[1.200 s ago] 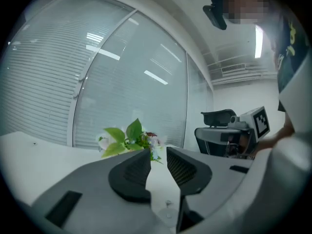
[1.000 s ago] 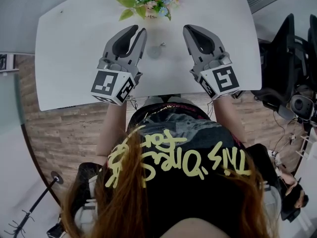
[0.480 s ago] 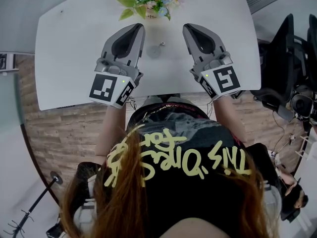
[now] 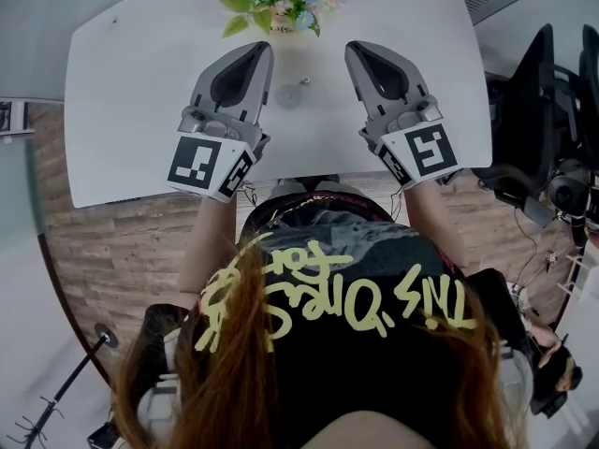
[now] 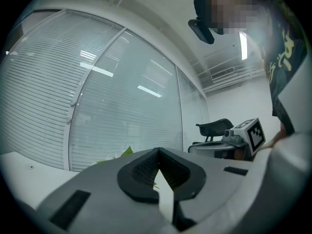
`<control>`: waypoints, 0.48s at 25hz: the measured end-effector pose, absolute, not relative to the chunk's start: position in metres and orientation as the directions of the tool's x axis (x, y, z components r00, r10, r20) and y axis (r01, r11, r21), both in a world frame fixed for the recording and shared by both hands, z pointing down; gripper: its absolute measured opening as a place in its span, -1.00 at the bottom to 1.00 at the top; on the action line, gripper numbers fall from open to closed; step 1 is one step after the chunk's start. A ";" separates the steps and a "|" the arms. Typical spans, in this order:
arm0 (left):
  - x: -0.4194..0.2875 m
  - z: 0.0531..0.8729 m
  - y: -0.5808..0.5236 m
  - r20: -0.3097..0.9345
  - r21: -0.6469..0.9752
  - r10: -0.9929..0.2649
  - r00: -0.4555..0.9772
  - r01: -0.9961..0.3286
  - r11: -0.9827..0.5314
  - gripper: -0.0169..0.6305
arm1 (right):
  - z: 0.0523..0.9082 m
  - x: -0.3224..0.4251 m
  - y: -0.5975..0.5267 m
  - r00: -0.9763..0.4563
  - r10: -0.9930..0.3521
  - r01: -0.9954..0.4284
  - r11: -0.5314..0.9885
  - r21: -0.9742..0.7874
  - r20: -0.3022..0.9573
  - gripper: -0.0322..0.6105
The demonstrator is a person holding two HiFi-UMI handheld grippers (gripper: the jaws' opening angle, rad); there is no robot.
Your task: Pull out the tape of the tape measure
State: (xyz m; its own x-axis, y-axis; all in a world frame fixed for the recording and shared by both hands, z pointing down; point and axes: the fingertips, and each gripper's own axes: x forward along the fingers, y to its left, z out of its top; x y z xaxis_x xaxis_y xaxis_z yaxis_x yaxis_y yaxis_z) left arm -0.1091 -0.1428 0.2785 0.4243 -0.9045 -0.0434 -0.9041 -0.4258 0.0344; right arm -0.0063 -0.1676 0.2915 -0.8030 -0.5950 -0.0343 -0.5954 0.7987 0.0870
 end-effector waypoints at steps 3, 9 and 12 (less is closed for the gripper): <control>-0.109 0.280 -0.143 -0.043 0.036 -0.905 0.424 -0.904 -0.425 -0.97 | 0.291 -0.004 -0.168 -0.800 -0.599 -0.600 0.795 0.090 -0.042 -0.89; -0.108 0.281 -0.140 -0.043 0.036 -0.906 0.421 -0.906 -0.422 -0.97 | 0.291 0.001 -0.170 -0.781 -0.623 -0.624 0.776 0.095 -0.045 -0.89; -0.108 0.281 -0.140 -0.043 0.042 -0.907 0.420 -0.906 -0.422 -0.97 | 0.291 0.001 -0.170 -0.778 -0.627 -0.628 0.773 0.094 -0.046 -0.89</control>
